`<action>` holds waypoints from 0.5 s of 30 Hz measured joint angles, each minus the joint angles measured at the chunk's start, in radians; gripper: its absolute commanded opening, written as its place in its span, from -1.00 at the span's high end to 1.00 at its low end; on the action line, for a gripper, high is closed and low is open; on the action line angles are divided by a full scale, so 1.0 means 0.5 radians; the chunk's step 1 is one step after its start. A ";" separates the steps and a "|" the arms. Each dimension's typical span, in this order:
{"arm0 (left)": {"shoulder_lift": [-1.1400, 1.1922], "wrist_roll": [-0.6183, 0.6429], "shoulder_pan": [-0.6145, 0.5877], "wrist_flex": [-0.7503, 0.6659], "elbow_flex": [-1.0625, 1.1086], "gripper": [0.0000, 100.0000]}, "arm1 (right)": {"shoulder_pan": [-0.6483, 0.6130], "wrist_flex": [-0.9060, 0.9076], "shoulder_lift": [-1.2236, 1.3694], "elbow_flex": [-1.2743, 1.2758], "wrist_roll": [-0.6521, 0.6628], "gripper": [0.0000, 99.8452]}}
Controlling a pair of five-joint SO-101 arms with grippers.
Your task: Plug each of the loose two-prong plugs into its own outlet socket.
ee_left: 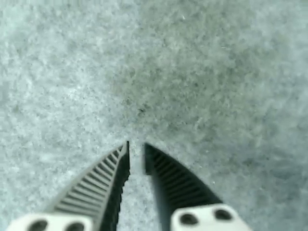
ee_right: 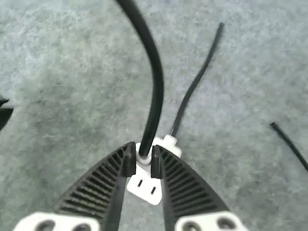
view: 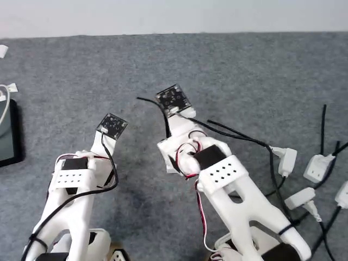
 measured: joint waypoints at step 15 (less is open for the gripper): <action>0.000 0.117 -0.052 0.000 0.000 0.57 | 0.055 -0.135 0.261 0.031 0.071 0.98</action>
